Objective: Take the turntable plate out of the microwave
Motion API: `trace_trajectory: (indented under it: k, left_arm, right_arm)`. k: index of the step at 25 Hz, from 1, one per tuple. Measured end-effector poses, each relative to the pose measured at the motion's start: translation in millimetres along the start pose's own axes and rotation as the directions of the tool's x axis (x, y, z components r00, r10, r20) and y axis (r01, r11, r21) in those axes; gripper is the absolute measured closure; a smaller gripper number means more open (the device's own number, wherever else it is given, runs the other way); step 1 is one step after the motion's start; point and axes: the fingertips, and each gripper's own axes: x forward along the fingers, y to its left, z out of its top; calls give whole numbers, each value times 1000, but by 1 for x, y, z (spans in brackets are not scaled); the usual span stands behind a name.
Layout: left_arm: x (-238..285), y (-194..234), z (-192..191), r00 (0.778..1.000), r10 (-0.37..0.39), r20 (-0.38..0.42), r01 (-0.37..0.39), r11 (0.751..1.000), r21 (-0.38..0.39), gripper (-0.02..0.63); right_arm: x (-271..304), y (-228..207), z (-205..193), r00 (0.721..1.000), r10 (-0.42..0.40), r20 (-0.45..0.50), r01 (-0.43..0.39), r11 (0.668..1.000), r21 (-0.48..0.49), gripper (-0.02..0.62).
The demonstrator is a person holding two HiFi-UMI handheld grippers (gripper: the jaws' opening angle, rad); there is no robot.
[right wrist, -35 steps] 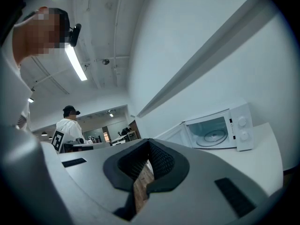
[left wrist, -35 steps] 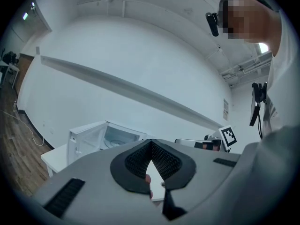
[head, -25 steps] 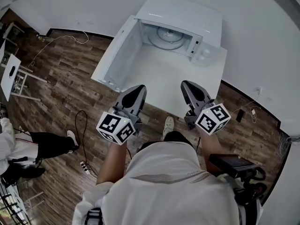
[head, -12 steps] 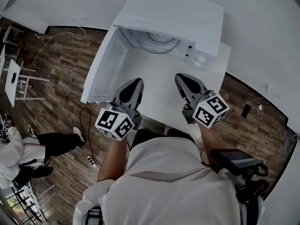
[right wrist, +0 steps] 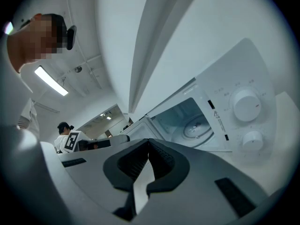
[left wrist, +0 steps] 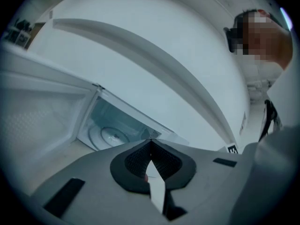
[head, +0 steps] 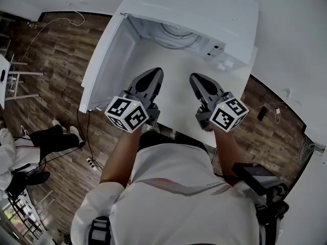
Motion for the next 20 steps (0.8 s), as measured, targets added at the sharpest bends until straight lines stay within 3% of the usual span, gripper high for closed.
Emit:
trace_trajectory:
  k: [3,7,13,16,18,20]
  left_arm:
    - [13,31,-12,999,9,36,-2,983,-182,595]
    - [35,74,-36,999,25,47,-3,909,-416,594]
    - [62,111,-66,1000,22,-7,-22,855,-519,568]
    - [76,117,-75,1000,-18,-6,11,809,-588,529]
    - [84,122,-81,999,-39,-14,22,779,-626,520]
    - [91,127,-86,998,-53,-34,18,766,-643,500]
  right_arm:
    - [23,-12,-16,1000,4,-15,-3,996,86,591]
    - [52,-39,-36,1000,-25,6,22,965,261,588]
    - [83,-76,-58,998,-65,4,58,911,409,538]
    - [93,-92,-60,997,-75,35,49,878,476,511]
    - [102,-102,-58,995,-59,76,9,840,543,494]
    - [110,-110,-61,992,-58,114,-26,782,623,456]
